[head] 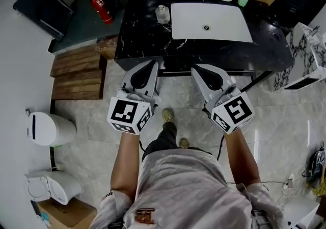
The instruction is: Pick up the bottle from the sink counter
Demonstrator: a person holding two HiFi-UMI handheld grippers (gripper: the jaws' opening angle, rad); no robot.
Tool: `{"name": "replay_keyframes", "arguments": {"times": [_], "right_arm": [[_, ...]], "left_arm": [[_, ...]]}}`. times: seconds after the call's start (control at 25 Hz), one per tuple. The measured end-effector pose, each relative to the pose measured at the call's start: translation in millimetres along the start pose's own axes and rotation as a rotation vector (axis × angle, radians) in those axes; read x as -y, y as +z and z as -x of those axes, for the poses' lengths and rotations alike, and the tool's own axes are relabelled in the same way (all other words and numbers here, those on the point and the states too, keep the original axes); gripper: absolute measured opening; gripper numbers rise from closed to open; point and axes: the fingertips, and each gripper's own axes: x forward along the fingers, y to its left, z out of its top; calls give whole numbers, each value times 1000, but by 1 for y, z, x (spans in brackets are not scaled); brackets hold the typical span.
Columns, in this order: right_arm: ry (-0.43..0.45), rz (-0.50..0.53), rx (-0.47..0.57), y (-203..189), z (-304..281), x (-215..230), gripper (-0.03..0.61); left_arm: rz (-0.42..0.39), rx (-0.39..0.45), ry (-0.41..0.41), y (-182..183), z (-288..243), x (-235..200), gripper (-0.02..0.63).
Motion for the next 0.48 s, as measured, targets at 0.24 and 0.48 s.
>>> {"name": "replay_keyframes", "arguments": {"times": [0.24,0.48], "right_arm": [[-18,20,-27,-9,-36,29,2],[-43,25,-39,-11,-93,72,2]], "left_arm": [[2,20,-16,-2,-40,-36,2],[-16,21,-36,-3,-92,-84,3]]}}
